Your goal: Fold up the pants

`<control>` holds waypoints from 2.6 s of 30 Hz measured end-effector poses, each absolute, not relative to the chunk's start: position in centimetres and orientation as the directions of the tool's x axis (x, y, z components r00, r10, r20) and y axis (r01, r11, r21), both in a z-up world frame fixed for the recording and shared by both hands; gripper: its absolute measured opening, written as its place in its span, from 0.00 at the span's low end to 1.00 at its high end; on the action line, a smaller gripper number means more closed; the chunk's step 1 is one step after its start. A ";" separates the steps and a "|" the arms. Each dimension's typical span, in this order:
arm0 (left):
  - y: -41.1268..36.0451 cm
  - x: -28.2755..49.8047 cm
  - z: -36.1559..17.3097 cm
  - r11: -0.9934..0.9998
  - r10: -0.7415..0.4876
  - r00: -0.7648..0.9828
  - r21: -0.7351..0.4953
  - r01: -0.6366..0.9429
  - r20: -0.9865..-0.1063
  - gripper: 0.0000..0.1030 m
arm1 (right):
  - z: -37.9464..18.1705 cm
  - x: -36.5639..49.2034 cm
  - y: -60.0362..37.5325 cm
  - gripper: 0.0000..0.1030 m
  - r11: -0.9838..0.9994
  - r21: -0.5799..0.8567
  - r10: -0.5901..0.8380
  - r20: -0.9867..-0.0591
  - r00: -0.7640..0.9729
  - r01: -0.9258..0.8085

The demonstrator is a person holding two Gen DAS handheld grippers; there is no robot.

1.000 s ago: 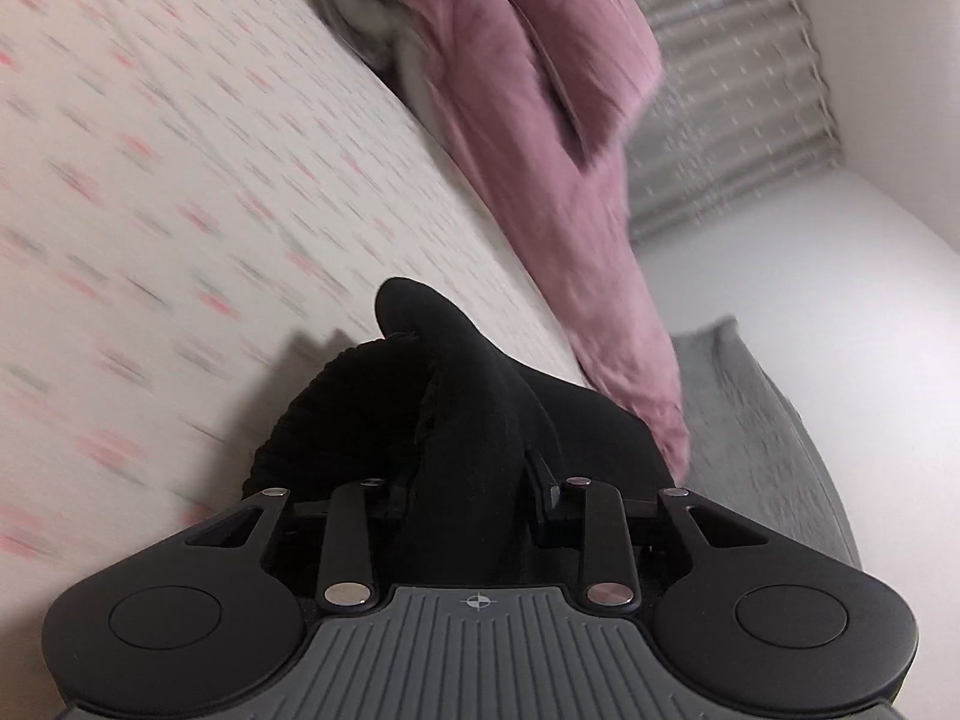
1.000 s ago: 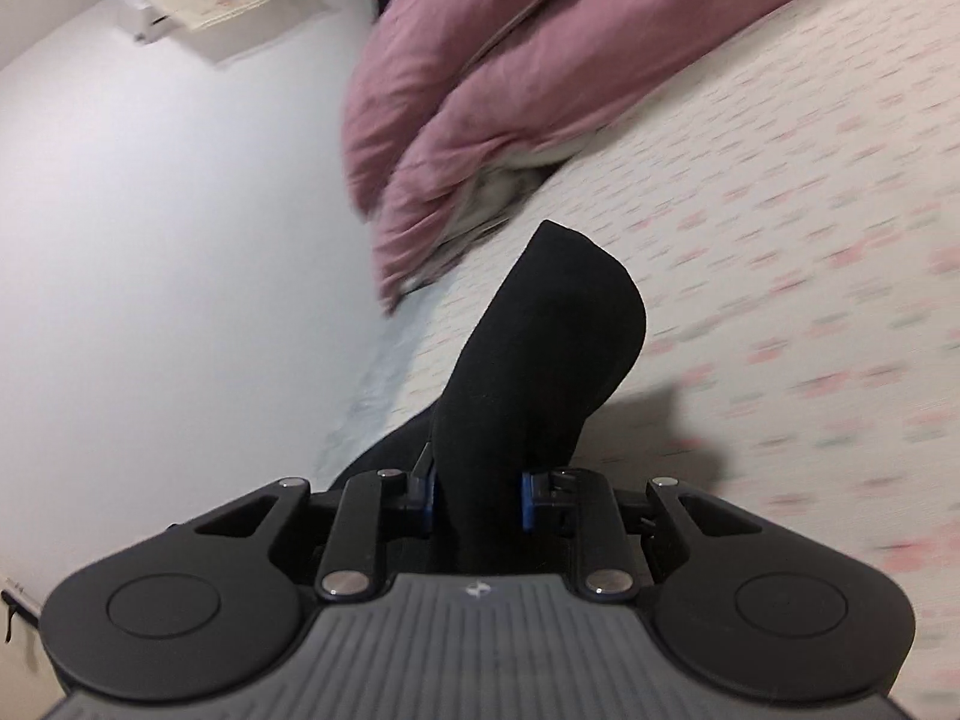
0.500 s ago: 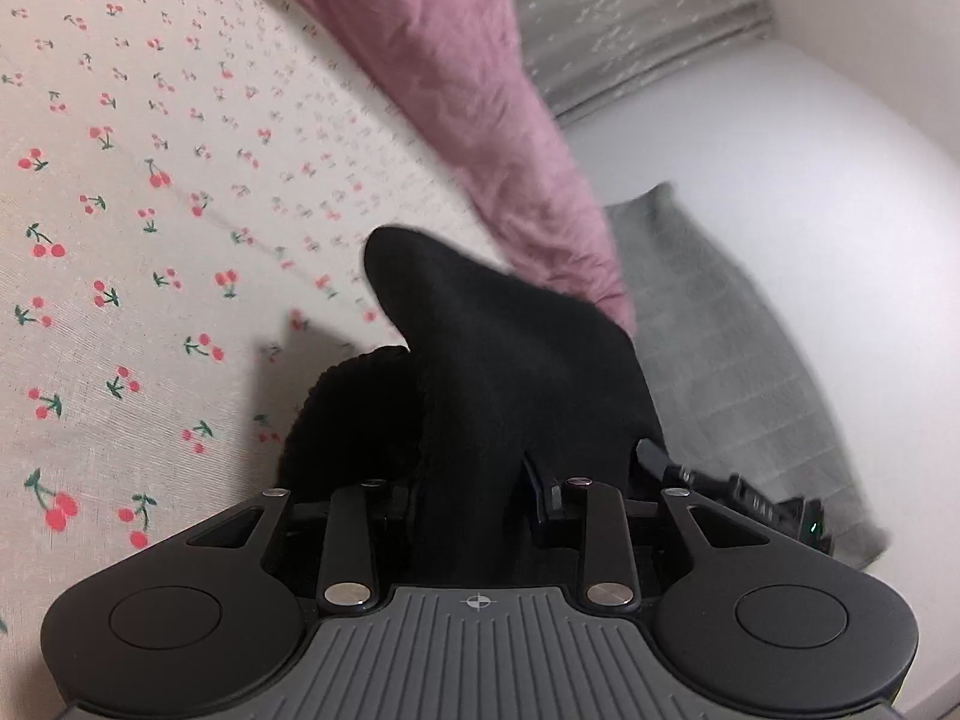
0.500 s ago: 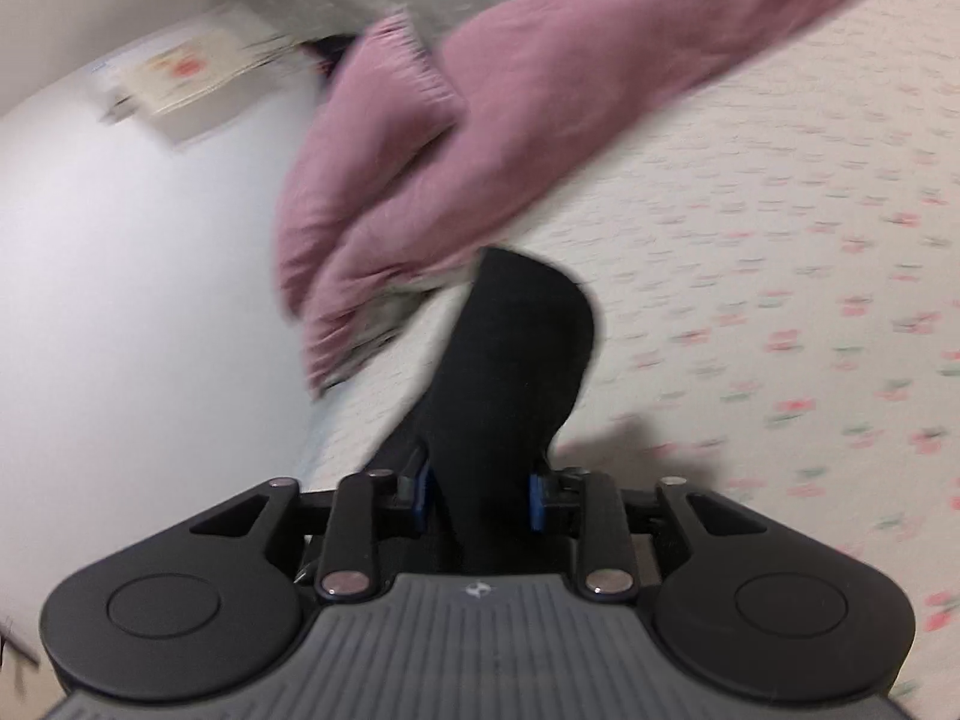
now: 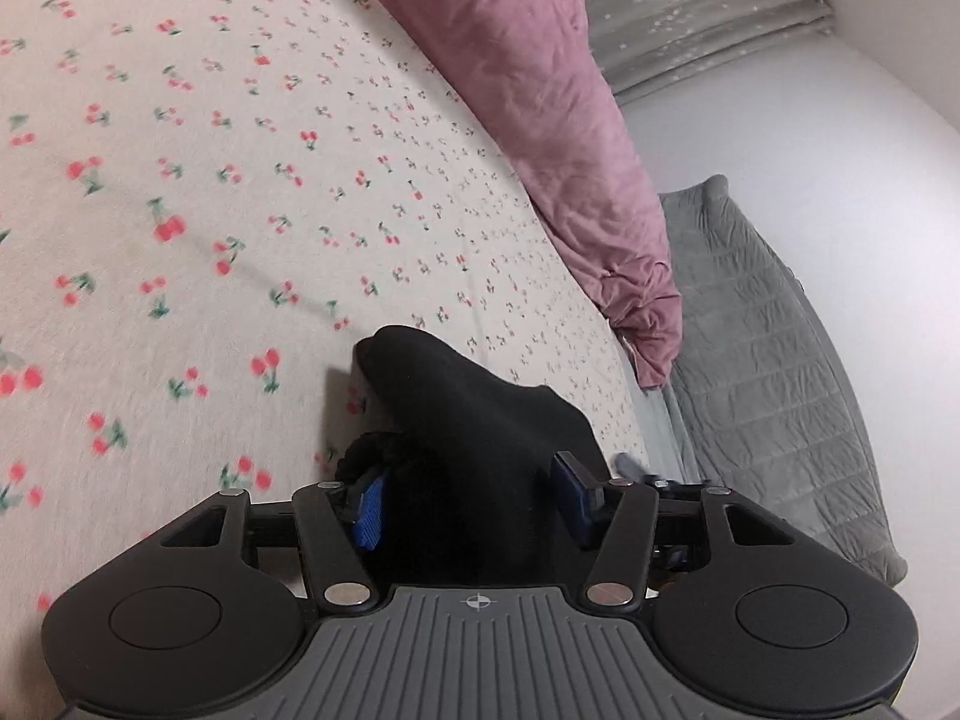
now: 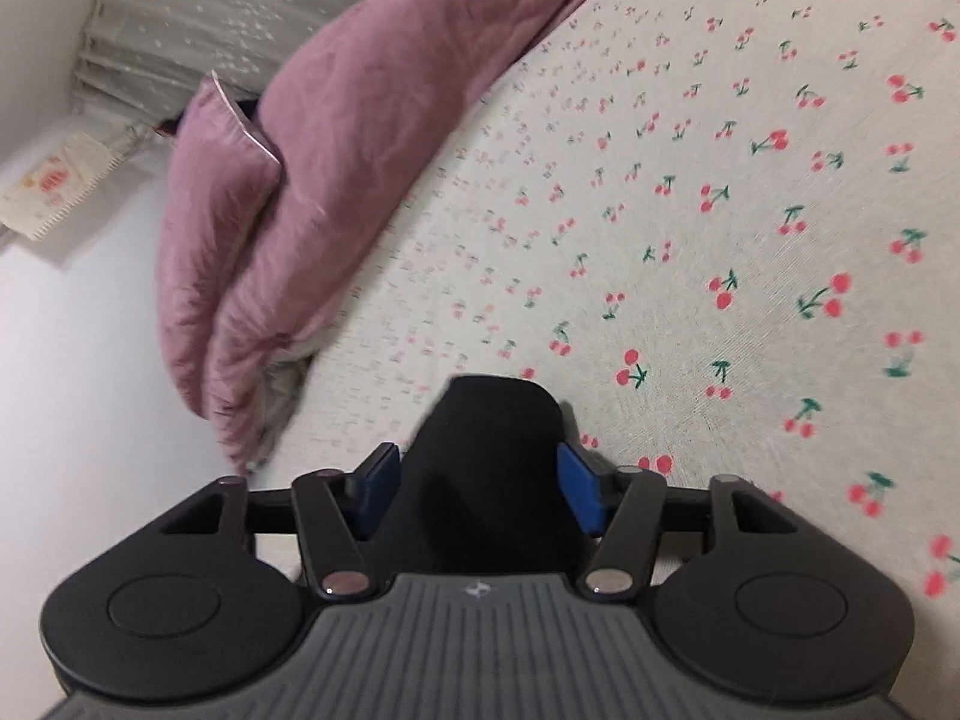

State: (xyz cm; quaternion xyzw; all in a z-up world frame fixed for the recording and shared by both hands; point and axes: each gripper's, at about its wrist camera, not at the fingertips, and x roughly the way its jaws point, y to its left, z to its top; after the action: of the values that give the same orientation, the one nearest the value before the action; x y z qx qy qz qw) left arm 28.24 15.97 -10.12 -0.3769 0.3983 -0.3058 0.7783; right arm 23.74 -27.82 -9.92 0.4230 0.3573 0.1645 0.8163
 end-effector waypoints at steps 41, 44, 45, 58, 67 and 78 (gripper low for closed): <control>7.3 7.0 -2.2 0.952 -0.290 0.711 -0.113 0.286 -0.640 0.82 | -1.8 3.9 -18.2 0.86 0.964 0.029 0.216 -0.663 0.717 -0.264; 6.8 5.5 -0.9 0.970 -0.240 0.747 -0.135 0.200 -0.619 0.93 | -0.9 1.9 -17.2 1.00 0.977 -0.035 0.149 -0.595 0.789 -0.211; 6.7 5.1 -0.6 0.973 -0.232 0.755 -0.140 0.185 -0.613 0.94 | -0.8 1.3 -17.0 1.00 0.981 -0.045 0.127 -0.580 0.804 -0.188; 3.5 3.1 -1.7 0.994 -0.110 0.662 -0.090 0.064 -0.741 1.00 | -1.4 -0.7 -17.2 1.00 0.999 0.033 -0.003 -0.627 0.779 0.031; 2.5 2.6 -1.0 0.998 -0.059 0.697 -0.024 0.059 -0.715 1.00 | -1.3 -0.7 -16.9 1.00 0.998 -0.035 -0.065 -0.593 0.803 0.056; 2.1 2.9 -1.4 0.999 -0.033 0.687 0.002 0.050 -0.726 1.00 | -1.8 -0.3 -16.6 1.00 0.998 -0.043 -0.064 -0.621 0.781 0.047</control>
State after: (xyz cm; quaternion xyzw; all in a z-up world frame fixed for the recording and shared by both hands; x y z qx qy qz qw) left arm 2.93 2.11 -1.44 0.0110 0.3951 -0.0225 0.9183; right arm -0.34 -16.61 -1.77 -0.0123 0.3293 -0.0294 0.9437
